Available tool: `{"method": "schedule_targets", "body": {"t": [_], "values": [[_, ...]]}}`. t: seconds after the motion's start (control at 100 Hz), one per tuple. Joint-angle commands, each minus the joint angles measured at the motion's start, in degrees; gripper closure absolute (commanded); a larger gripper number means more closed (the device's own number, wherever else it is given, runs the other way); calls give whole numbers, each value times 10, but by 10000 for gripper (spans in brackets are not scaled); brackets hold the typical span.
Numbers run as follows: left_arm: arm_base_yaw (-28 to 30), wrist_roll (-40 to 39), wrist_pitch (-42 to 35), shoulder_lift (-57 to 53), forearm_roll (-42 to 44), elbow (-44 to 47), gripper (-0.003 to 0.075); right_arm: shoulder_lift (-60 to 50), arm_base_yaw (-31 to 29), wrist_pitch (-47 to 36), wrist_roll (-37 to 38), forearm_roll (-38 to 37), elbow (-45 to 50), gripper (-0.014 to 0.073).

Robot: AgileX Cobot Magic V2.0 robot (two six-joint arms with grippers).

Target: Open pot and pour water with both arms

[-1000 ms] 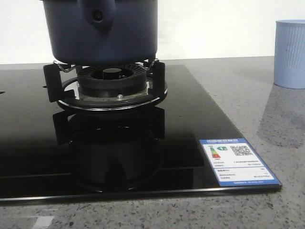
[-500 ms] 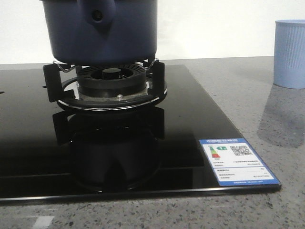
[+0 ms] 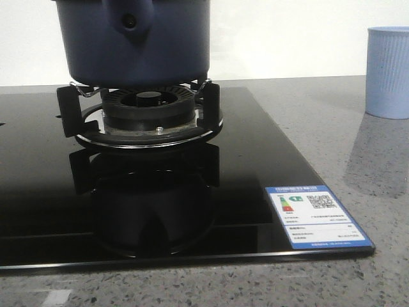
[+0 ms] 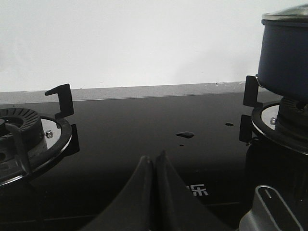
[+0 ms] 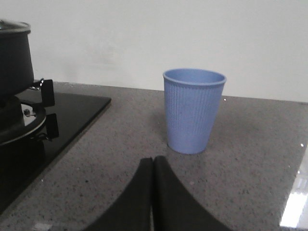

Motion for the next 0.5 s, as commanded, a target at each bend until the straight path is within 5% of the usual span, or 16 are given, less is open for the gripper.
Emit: {"method": "schedule_targets", "body": {"t": [0.0,0.21,0.49], "values": [[1,-5,-39,-17,-3,5,741,-25,-11,-27,-50,53,8,664],[1,-5,-39,-17,-3,5,741,-123,-39,50,-52,61,45,664],[1,-5,-39,-16,-3,5,741,-121,-56,87,-52,61,45,664]]}}
